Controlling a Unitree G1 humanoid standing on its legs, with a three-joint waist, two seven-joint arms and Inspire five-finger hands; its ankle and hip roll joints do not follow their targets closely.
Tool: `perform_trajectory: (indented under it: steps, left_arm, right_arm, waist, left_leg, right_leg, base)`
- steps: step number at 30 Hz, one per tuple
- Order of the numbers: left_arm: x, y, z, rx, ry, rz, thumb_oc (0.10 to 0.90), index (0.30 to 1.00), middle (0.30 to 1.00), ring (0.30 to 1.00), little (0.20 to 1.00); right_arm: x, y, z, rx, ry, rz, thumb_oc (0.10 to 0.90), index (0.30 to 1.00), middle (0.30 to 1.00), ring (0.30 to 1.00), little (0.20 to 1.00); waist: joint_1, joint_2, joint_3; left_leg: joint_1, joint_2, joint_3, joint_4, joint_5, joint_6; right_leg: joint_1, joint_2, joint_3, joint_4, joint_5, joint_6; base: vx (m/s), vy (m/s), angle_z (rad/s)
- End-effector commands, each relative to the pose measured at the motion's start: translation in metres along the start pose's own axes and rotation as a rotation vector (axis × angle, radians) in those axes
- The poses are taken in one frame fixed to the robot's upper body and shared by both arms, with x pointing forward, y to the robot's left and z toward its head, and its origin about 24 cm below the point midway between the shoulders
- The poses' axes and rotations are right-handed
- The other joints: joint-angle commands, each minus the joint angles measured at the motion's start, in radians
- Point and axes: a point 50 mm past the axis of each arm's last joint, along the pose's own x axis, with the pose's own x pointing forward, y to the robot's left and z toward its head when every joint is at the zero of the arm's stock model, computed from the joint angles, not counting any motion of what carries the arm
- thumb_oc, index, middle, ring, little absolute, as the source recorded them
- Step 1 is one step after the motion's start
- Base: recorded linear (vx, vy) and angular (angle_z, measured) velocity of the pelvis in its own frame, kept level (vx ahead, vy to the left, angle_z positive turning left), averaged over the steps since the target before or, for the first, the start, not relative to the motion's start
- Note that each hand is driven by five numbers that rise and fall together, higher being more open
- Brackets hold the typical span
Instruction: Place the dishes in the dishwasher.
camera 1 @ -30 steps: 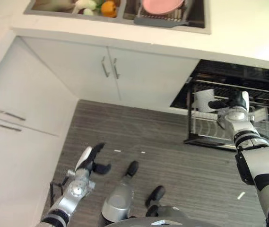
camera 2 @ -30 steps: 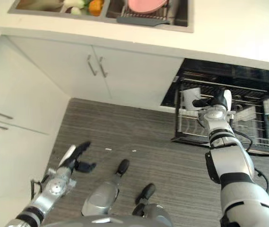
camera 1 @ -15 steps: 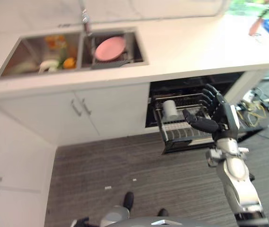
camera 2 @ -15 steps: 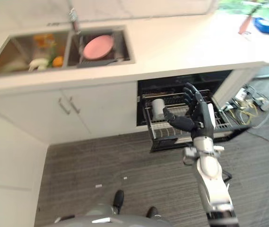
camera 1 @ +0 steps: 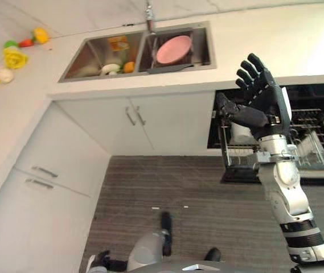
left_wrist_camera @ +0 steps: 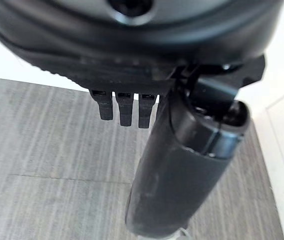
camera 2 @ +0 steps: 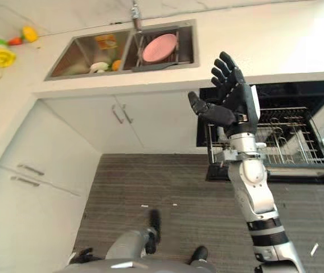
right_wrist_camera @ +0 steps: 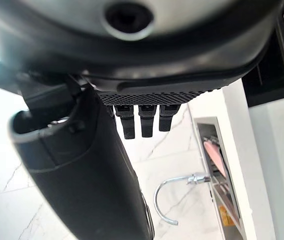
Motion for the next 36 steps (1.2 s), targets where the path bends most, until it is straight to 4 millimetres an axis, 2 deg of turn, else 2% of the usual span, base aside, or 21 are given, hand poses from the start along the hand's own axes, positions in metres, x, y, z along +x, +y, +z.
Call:
perform_trajectory:
  steps: [1, 2, 3, 6, 7, 8, 9, 10, 11, 12, 13, 15, 16, 18, 19, 20, 22, 25, 26, 30, 36]
  left_arm:
    - [0.002, 0.018, -0.006, 0.109, -0.004, 0.050, 0.800, 0.900, 0.900, 0.900, 0.900]
    - [0.002, 0.019, -0.010, 0.105, 0.009, 0.050, 0.800, 0.900, 0.900, 0.900, 0.900]
    - [0.001, 0.020, -0.014, 0.101, 0.027, 0.053, 0.800, 0.900, 0.900, 0.900, 0.900]
    - [0.002, 0.021, -0.015, 0.086, 0.032, 0.060, 0.800, 0.900, 0.900, 0.900, 0.900]
    - [0.002, 0.022, -0.015, 0.086, 0.033, 0.060, 0.800, 0.900, 0.900, 0.900, 0.900]
    - [0.002, 0.022, -0.013, 0.092, 0.022, 0.060, 0.800, 0.900, 0.900, 0.900, 0.900]
    - [0.003, 0.024, -0.006, 0.110, -0.002, 0.063, 0.800, 0.900, 0.900, 0.900, 0.900]
    - [0.003, 0.024, -0.006, 0.110, -0.002, 0.064, 0.800, 0.900, 0.900, 0.900, 0.900]
    - [0.004, 0.026, -0.001, 0.121, -0.018, 0.070, 0.800, 0.900, 0.900, 0.900, 0.900]
    - [0.004, 0.027, 0.001, 0.117, -0.020, 0.073, 0.800, 0.900, 0.900, 0.900, 0.900]
    - [0.005, 0.028, 0.003, 0.107, -0.020, 0.073, 0.800, 0.900, 0.900, 0.900, 0.900]
    - [0.006, 0.029, 0.011, 0.105, -0.034, 0.083, 0.800, 0.900, 0.900, 0.900, 0.900]
    - [0.007, 0.028, 0.016, 0.122, -0.052, 0.079, 0.800, 0.900, 0.900, 0.900, 0.900]
    - [0.007, 0.027, 0.027, 0.141, -0.087, 0.081, 0.800, 0.900, 0.900, 0.900, 0.900]
    - [0.008, 0.029, 0.029, 0.138, -0.094, 0.087, 0.800, 0.900, 0.900, 0.900, 0.900]
    - [0.008, 0.032, 0.031, 0.152, -0.096, 0.087, 0.800, 0.900, 0.900, 0.900, 0.900]
    - [0.008, 0.031, 0.028, 0.141, -0.092, 0.086, 0.800, 0.900, 0.900, 0.900, 0.900]
    - [0.007, 0.028, 0.026, 0.132, -0.092, 0.080, 0.800, 0.900, 0.900, 0.900, 0.900]
    - [0.007, 0.022, 0.030, 0.120, -0.103, 0.070, 0.800, 0.900, 0.900, 0.900, 0.900]
    - [0.004, 0.005, 0.035, 0.222, -0.134, 0.011, 0.800, 0.900, 0.900, 0.900, 0.900]
    - [0.004, 0.005, 0.040, 0.213, -0.144, 0.014, 0.800, 0.900, 0.900, 0.900, 0.900]
  right_arm:
    - [0.014, 0.009, 0.059, -0.043, -0.325, 0.074, 0.800, 0.900, 0.900, 0.900, 0.900]
    - [0.013, 0.008, 0.058, -0.040, -0.319, 0.069, 0.800, 0.900, 0.900, 0.900, 0.900]
    - [0.013, 0.008, 0.059, -0.074, -0.326, 0.071, 0.800, 0.900, 0.900, 0.900, 0.900]
    - [0.008, 0.003, 0.056, -0.088, -0.317, 0.027, 0.800, 0.900, 0.900, 0.900, 0.900]
    - [0.008, 0.003, 0.056, -0.088, -0.316, 0.026, 0.800, 0.900, 0.900, 0.900, 0.900]
    - [0.004, 0.002, 0.055, -0.091, -0.313, 0.009, 0.800, 0.900, 0.900, 0.900, 0.900]
    - [0.001, 0.002, 0.054, -0.097, -0.314, -0.012, 0.800, 0.900, 0.900, 0.900, 0.900]
    - [0.001, 0.002, 0.054, -0.097, -0.314, -0.013, 0.800, 0.900, 0.900, 0.900, 0.900]
    - [0.000, 0.003, 0.055, -0.109, -0.324, -0.022, 0.800, 0.900, 0.900, 0.900, 0.900]
    - [-0.001, 0.004, 0.056, -0.110, -0.330, -0.027, 0.800, 0.900, 0.900, 0.900, 0.900]
    - [-0.001, 0.005, 0.054, -0.111, -0.330, -0.048, 0.800, 0.900, 0.900, 0.900, 0.900]
    - [-0.005, 0.002, 0.053, -0.124, -0.329, -0.072, 0.800, 0.900, 0.900, 0.900, 0.900]
    - [-0.006, -0.001, 0.055, -0.134, -0.338, -0.084, 0.800, 0.900, 0.900, 0.900, 0.900]
    - [-0.007, -0.005, 0.057, -0.127, -0.354, -0.114, 0.800, 0.900, 0.900, 0.900, 0.900]
    - [-0.009, -0.007, 0.055, -0.116, -0.351, -0.134, 0.800, 0.900, 0.900, 0.900, 0.900]
    - [-0.012, -0.014, 0.053, -0.145, -0.342, -0.183, 0.800, 0.900, 0.900, 0.900, 0.900]
    - [-0.012, -0.014, 0.052, -0.151, -0.328, -0.178, 0.800, 0.900, 0.900, 0.900, 0.900]
    - [-0.015, -0.013, 0.053, -0.163, -0.326, -0.167, 0.800, 0.900, 0.900, 0.900, 0.900]
    - [-0.019, -0.020, 0.053, -0.171, -0.320, -0.196, 0.800, 0.900, 0.900, 0.900, 0.900]
    - [-0.022, -0.025, 0.054, -0.203, -0.310, -0.203, 0.800, 0.900, 0.900, 0.900, 0.900]
    - [-0.023, -0.030, 0.058, -0.205, -0.315, -0.203, 0.800, 0.900, 0.900, 0.900, 0.900]
  waist:
    - [0.005, -0.044, -0.014]
    - [0.005, -0.039, -0.023]
    - [0.014, -0.045, -0.043]
    - [0.025, -0.069, -0.072]
    - [0.025, -0.071, -0.072]
    - [0.021, -0.075, -0.079]
    - [-0.006, -0.081, -0.076]
    - [-0.005, -0.085, -0.076]
    - [-0.033, -0.082, -0.063]
    - [-0.045, -0.080, -0.053]
    - [-0.069, -0.066, -0.037]
    - [-0.116, -0.045, -0.026]
    - [-0.135, -0.041, -0.019]
    - [-0.160, -0.041, -0.006]
    - [-0.159, -0.066, -0.011]
    - [-0.169, -0.072, -0.013]
    - [-0.160, -0.074, -0.022]
    - [-0.163, -0.074, -0.026]
    - [-0.169, -0.071, -0.048]
    - [-0.181, -0.058, -0.074]
    - [-0.199, -0.050, -0.070]
  left_leg:
    - [0.002, -0.006, -0.058, -0.022, 0.047, 0.016]
    - [0.025, -0.006, -0.057, -0.038, 0.051, 0.019]
    - [0.042, -0.029, -0.069, -0.050, 0.057, 0.032]
    - [0.083, -0.089, -0.073, -0.055, 0.020, 0.070]
    - [0.084, -0.092, -0.072, -0.055, 0.020, 0.071]
    - [0.104, -0.113, -0.075, -0.062, 0.001, 0.088]
    - [0.153, -0.164, -0.085, -0.074, -0.043, 0.130]
    - [0.154, -0.170, -0.083, -0.074, -0.044, 0.133]
    - [0.185, -0.189, -0.096, -0.084, -0.063, 0.151]
    - [0.206, -0.198, -0.098, -0.087, -0.074, 0.165]
    - [0.230, -0.194, -0.105, -0.088, -0.094, 0.179]
    - [0.252, -0.181, -0.149, -0.088, -0.104, 0.174]
    - [0.260, -0.179, -0.161, -0.088, -0.112, 0.171]
    - [0.270, -0.177, -0.174, -0.088, -0.118, 0.156]
    - [0.275, -0.190, -0.175, -0.088, -0.127, 0.143]
    - [0.284, -0.189, -0.189, -0.088, -0.138, 0.137]
    - [0.287, -0.190, -0.184, -0.088, -0.138, 0.141]
    - [0.299, -0.189, -0.179, -0.088, -0.146, 0.142]
    - [0.297, -0.185, -0.172, -0.088, -0.146, 0.138]
    - [0.316, -0.173, -0.166, -0.088, -0.157, 0.127]
    - [0.342, -0.149, -0.151, -0.059, -0.183, 0.107]
  right_leg:
    - [0.091, -0.064, 0.029, 0.010, -0.081, 0.122]
    - [0.098, -0.062, 0.032, 0.010, -0.080, 0.126]
    - [0.123, -0.077, 0.030, 0.018, -0.084, 0.135]
    - [0.139, -0.156, -0.004, 0.109, -0.075, 0.155]
    - [0.138, -0.160, -0.005, 0.114, -0.077, 0.157]
    - [0.130, -0.189, -0.017, 0.173, -0.069, 0.161]
    - [0.072, -0.273, -0.004, 0.363, 0.017, 0.173]
    - [0.067, -0.283, 0.000, 0.374, 0.013, 0.178]
    - [0.031, -0.310, 0.031, 0.475, 0.083, 0.180]
    - [0.005, -0.325, 0.058, 0.549, 0.101, 0.185]
    - [-0.055, -0.310, 0.104, 0.630, 0.103, 0.180]
    - [-0.166, -0.181, 0.221, 0.658, 0.020, 0.146]
    - [-0.207, -0.136, 0.237, 0.633, -0.012, 0.132]
    - [-0.240, -0.085, 0.206, 0.508, -0.043, 0.109]
    - [-0.236, -0.075, 0.161, 0.347, -0.033, 0.110]
    - [-0.192, -0.053, 0.204, 0.270, -0.034, 0.111]
    - [-0.171, -0.062, 0.184, 0.254, -0.018, 0.120]
    - [-0.156, -0.055, 0.202, 0.256, -0.028, 0.119]
    - [-0.133, -0.029, 0.215, 0.214, -0.036, 0.110]
    - [-0.088, -0.009, 0.212, 0.164, -0.054, 0.090]
    - [-0.078, 0.008, 0.236, 0.160, -0.077, 0.074]
  base:
    - [0.16, 0.103, 0.15]
    - [0.22, 0.204, -0.02]
    - [0.30, 0.297, -0.17]
    - [0.28, 0.271, -0.07]
    - [0.18, 0.198, 0.16]
    - [0.27, 0.366, 0.21]
    - [0.27, 0.373, 0.33]
    - [0.25, 0.379, 0.44]
    - [0.15, 0.238, 0.74]
    - [0.19, 0.322, 0.72]
    - [0.17, 0.242, 0.62]
    - [0.21, 0.123, 0.30]
    - [0.23, 0.057, 0.32]
    - [0.20, -0.050, 0.28]
    - [0.23, -0.152, 0.08]
    - [0.18, -0.127, 0.01]
    - [0.06, -0.020, -0.07]
    - [0.09, -0.015, 0.16]
    - [0.17, -0.089, -0.04]
    - [0.18, -0.123, -0.10]
    - [0.11, -0.121, -0.10]
